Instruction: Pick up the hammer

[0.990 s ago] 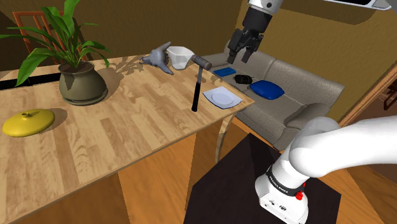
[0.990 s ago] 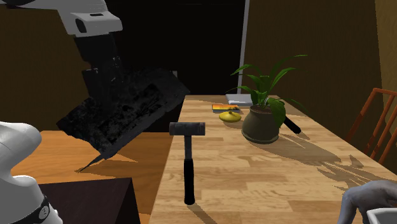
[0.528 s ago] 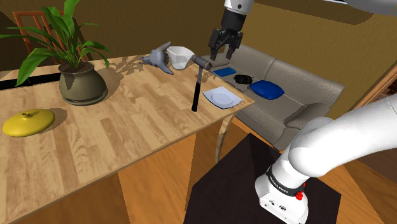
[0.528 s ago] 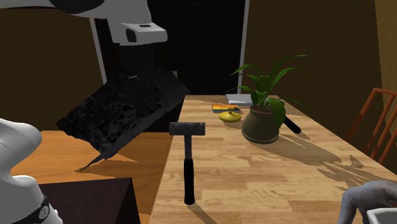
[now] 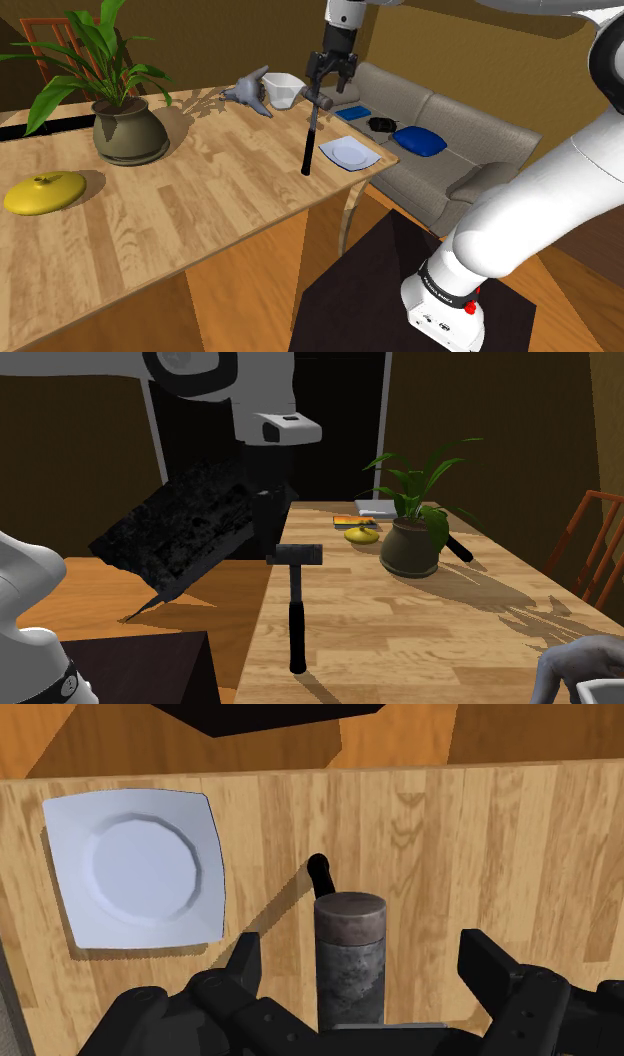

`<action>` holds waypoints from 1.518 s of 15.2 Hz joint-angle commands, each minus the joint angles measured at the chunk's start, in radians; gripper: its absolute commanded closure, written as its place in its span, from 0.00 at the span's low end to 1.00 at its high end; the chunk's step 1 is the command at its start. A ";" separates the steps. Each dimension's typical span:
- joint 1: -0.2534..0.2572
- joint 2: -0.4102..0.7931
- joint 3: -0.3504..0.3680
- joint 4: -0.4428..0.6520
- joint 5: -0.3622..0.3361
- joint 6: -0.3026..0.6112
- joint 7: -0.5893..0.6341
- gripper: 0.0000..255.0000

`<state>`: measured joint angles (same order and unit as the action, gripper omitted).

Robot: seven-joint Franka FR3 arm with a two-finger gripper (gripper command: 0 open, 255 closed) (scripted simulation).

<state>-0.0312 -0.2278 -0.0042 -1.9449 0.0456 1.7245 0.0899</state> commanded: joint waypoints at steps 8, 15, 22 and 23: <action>0.001 -0.001 0.002 -0.078 0.000 0.077 0.000 1.00; 0.001 -0.001 0.002 -0.078 0.000 0.077 -0.001 1.00; 0.000 0.004 0.000 0.009 -0.001 -0.006 0.002 1.00; 0.000 0.005 0.000 0.024 -0.001 -0.019 0.002 1.00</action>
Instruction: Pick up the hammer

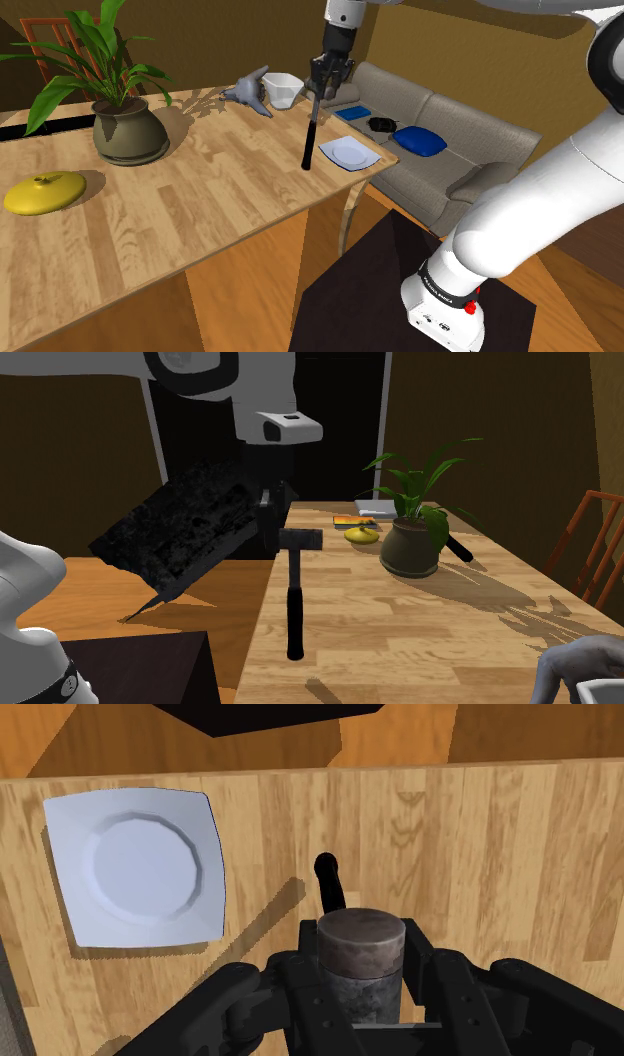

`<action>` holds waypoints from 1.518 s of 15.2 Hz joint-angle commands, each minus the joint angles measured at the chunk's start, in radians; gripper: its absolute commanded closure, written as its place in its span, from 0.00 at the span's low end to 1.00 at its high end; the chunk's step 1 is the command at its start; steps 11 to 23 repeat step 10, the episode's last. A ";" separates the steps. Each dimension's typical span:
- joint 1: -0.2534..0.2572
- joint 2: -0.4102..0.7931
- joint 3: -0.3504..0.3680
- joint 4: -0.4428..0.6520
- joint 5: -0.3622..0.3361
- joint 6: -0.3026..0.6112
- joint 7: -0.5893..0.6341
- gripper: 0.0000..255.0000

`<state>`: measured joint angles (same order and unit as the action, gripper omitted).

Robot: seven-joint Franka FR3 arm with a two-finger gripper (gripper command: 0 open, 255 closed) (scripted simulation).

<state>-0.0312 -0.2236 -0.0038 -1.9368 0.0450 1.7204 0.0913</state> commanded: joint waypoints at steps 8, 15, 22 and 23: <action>0.000 0.019 -0.001 0.143 -0.001 -0.124 0.005 1.00; 0.000 0.019 -0.001 0.146 -0.001 -0.126 0.005 1.00; 0.000 0.019 -0.001 0.146 -0.001 -0.126 0.005 1.00; 0.000 0.019 -0.001 0.146 -0.001 -0.126 0.005 1.00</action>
